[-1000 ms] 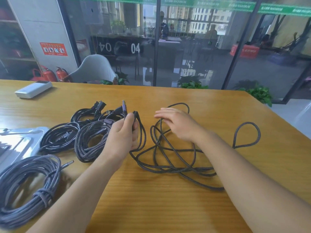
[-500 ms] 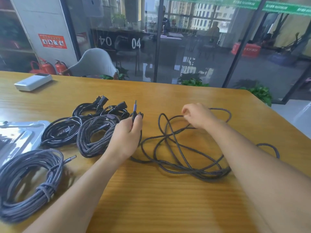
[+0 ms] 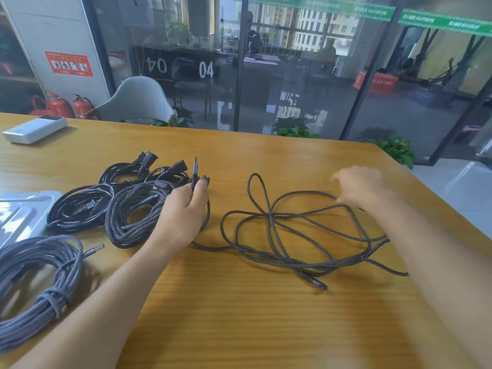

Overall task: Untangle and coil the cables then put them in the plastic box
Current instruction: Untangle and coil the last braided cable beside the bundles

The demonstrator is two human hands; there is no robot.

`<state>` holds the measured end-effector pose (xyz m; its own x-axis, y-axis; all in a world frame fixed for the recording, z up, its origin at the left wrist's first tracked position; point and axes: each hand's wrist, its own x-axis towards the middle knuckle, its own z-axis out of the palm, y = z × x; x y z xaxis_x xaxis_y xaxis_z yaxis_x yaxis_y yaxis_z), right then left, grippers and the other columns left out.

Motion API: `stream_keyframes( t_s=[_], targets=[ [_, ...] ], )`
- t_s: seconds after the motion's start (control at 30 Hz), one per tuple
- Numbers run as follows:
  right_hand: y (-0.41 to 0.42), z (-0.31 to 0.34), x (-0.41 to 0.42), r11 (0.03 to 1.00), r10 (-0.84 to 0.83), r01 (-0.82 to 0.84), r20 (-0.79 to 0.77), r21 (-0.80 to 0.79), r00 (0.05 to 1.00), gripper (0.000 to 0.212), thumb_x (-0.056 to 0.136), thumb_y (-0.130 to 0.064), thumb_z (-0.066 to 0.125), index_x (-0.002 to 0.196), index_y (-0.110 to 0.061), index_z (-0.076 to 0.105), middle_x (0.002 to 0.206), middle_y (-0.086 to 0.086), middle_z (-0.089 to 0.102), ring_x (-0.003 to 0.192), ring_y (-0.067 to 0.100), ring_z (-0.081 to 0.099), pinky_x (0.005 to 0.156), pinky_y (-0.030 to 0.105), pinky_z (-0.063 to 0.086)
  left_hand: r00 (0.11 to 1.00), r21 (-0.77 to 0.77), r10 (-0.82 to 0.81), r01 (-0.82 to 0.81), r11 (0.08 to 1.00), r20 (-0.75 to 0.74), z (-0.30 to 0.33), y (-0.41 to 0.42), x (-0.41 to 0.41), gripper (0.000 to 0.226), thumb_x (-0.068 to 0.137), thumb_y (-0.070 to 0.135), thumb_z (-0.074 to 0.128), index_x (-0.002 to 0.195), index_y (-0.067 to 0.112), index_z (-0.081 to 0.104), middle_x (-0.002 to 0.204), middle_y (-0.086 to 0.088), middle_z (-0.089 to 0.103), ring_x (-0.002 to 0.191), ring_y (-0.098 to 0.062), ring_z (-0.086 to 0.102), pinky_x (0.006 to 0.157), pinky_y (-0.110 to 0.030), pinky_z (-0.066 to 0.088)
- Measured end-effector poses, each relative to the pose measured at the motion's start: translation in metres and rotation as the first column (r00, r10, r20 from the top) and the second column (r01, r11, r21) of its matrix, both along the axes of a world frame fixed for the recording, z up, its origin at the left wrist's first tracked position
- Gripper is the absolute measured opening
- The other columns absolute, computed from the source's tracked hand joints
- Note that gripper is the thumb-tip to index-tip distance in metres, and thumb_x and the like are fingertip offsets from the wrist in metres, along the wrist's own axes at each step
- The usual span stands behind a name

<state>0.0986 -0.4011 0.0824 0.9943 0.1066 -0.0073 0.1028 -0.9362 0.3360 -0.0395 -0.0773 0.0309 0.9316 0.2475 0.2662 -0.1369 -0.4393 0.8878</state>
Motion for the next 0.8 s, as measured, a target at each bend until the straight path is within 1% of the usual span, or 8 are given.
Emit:
stream_keyframes(
  t_s=[0.07,0.13,0.2,0.27,0.4,0.57,0.67,0.8],
  targets=[
    [0.015,-0.011,-0.009,0.921,0.338,-0.321,-0.044,0.221,0.940,0.057,0.096,-0.026,0.073,0.147,-0.038,0.053,0.151,-0.011,0.054,0.138,0.016,0.051,0.112,0.038,0.045,1.000,-0.053,-0.030,0.031,0.998,0.003,0.001,0.000,-0.001,0.057,0.110,0.042,0.036,0.069,0.004,0.036,0.058,-0.001,0.027,0.049,-0.015,0.020,0.049,-0.028,0.018],
    [0.037,-0.024,-0.019,0.791,0.533,-0.464,-0.078,0.398,0.842,0.053,0.102,-0.023,0.065,0.150,-0.040,0.050,0.159,-0.017,0.045,0.146,0.009,0.041,0.125,0.041,0.031,0.997,-0.131,-0.075,0.075,0.989,0.006,0.002,0.000,-0.002,0.061,0.104,0.049,0.036,0.072,-0.002,0.035,0.060,-0.002,0.026,0.051,-0.018,0.020,0.051,-0.031,0.017],
    [0.057,-0.034,-0.020,0.738,0.598,-0.512,-0.074,0.439,0.798,0.043,0.104,-0.024,0.062,0.145,-0.035,0.057,0.152,-0.017,0.053,0.140,0.008,0.046,0.121,0.039,0.036,0.993,-0.182,-0.120,0.119,0.976,0.004,0.003,-0.001,-0.004,0.062,0.104,0.050,0.036,0.073,-0.005,0.035,0.060,-0.002,0.026,0.053,-0.018,0.019,0.052,-0.032,0.016],
    [0.069,-0.037,-0.020,0.715,0.627,-0.547,-0.051,0.435,0.778,0.027,0.104,-0.028,0.063,0.130,-0.029,0.069,0.130,-0.013,0.066,0.121,0.012,0.058,0.105,0.039,0.049,0.989,-0.183,-0.148,0.146,0.972,0.002,0.003,-0.003,-0.006,0.063,0.108,0.046,0.035,0.073,-0.006,0.035,0.061,-0.003,0.025,0.054,-0.018,0.018,0.053,-0.034,0.016],
    [0.073,-0.039,-0.015,0.799,0.492,-0.465,0.028,0.381,0.870,0.016,0.103,-0.036,0.063,0.110,-0.024,0.072,0.107,-0.006,0.069,0.096,0.018,0.063,0.089,0.040,0.055,0.991,-0.153,-0.135,0.132,0.979,-0.007,0.001,-0.004,-0.006,0.061,0.113,0.039,0.033,0.073,-0.007,0.037,0.059,-0.001,0.025,0.053,-0.018,0.019,0.052,-0.033,0.017],
    [0.052,-0.045,0.000,0.865,0.107,-0.210,0.241,0.456,0.964,0.014,0.101,-0.011,0.061,0.108,-0.014,0.073,0.093,0.007,0.074,0.082,0.025,0.069,0.073,0.037,0.059,0.993,-0.158,-0.116,0.113,0.981,-0.009,0.000,-0.001,-0.002,0.061,0.109,0.045,0.034,0.074,-0.004,0.040,0.059,0.001,0.026,0.052,-0.017,0.019,0.053,-0.034,0.016],
    [0.032,-0.043,0.006,0.844,-0.035,-0.079,0.201,0.531,0.979,0.010,0.099,-0.010,0.061,0.104,-0.019,0.065,0.087,0.004,0.071,0.080,0.026,0.070,0.072,0.038,0.059,0.995,-0.147,-0.102,0.099,0.984,-0.016,-0.002,-0.001,-0.001,0.059,0.112,0.041,0.034,0.075,-0.004,0.041,0.059,0.001,0.027,0.051,-0.016,0.021,0.052,-0.032,0.018],
    [0.010,-0.029,0.005,0.892,-0.089,0.024,0.124,0.452,0.988,0.013,0.098,-0.014,0.063,0.098,-0.027,0.062,0.086,-0.002,0.070,0.086,0.024,0.067,0.069,0.031,0.045,0.998,-0.078,-0.069,0.069,0.995,-0.002,-0.001,-0.002,-0.001,0.056,0.112,0.038,0.034,0.068,0.005,0.040,0.056,-0.002,0.029,0.049,-0.016,0.024,0.052,-0.030,0.022]
  ],
)
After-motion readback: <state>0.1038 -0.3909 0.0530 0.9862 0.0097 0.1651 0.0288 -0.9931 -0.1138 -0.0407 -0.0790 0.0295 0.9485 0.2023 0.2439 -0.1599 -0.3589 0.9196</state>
